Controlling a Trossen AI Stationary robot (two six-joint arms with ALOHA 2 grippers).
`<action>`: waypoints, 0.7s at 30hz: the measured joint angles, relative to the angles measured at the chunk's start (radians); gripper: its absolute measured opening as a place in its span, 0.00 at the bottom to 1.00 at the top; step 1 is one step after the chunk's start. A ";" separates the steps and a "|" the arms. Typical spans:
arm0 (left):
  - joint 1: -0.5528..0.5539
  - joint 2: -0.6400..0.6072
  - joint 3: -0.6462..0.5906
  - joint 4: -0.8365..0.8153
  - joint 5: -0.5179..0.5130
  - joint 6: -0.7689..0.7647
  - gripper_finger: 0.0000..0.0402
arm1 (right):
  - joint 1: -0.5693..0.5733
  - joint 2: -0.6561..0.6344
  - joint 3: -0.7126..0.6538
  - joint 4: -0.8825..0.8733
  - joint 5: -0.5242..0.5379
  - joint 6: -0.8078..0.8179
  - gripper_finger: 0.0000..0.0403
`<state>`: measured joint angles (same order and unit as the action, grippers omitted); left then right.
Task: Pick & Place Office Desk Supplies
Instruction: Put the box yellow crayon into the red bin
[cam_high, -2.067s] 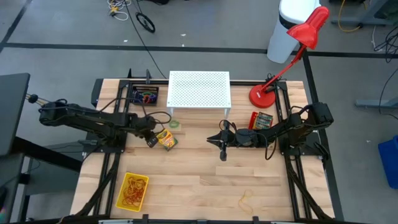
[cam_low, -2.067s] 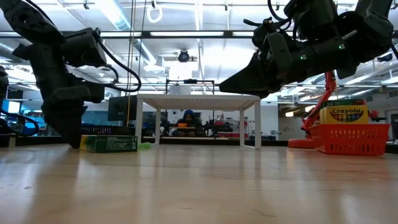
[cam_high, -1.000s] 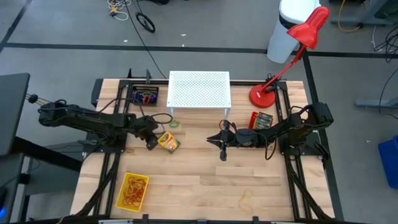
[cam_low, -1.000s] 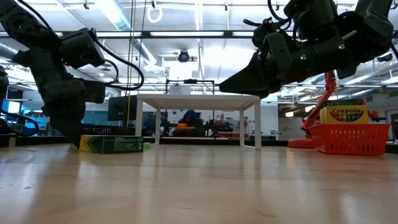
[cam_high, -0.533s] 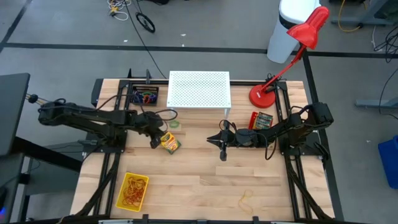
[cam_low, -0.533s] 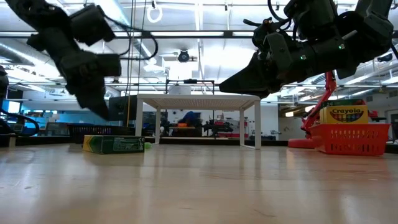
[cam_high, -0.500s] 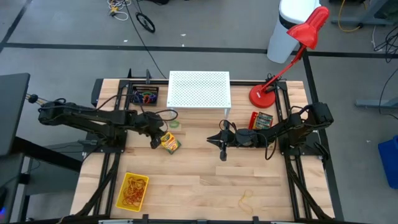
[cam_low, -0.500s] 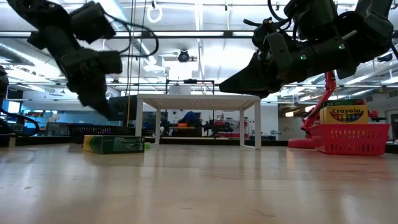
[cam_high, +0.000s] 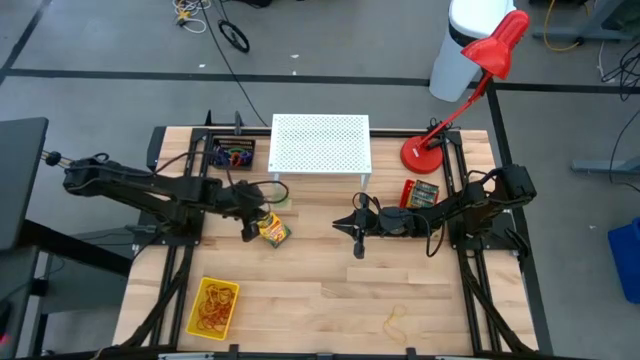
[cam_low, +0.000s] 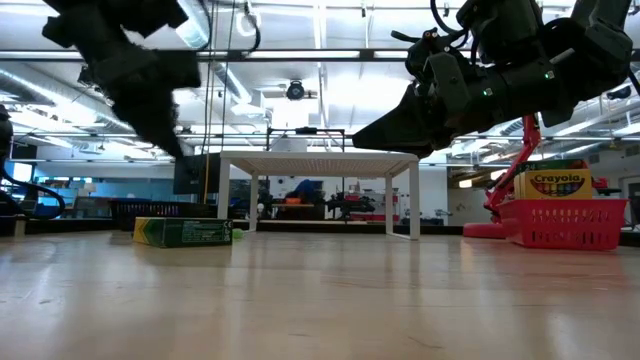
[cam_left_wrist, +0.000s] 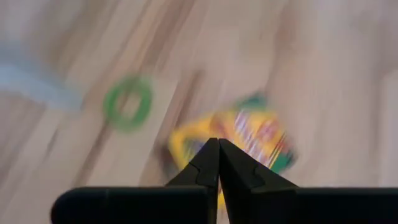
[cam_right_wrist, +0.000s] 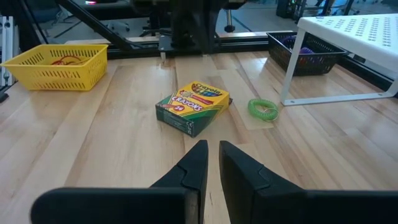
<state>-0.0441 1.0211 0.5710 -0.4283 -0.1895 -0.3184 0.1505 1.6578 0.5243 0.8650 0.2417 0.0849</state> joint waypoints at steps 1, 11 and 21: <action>-0.002 0.002 0.002 -0.055 -0.008 -0.033 0.05 | 0.000 0.000 0.000 0.000 0.000 0.000 0.13; 0.033 -0.071 -0.174 -0.053 0.018 -0.243 0.32 | 0.000 0.000 0.000 0.000 0.000 0.000 0.13; 0.120 -0.139 -0.323 0.108 0.115 -0.336 0.35 | 0.000 0.000 0.000 0.001 0.000 0.014 0.13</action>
<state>0.0757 0.8825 0.2479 -0.3202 -0.0745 -0.6540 0.1505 1.6578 0.5243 0.8662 0.2417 0.0990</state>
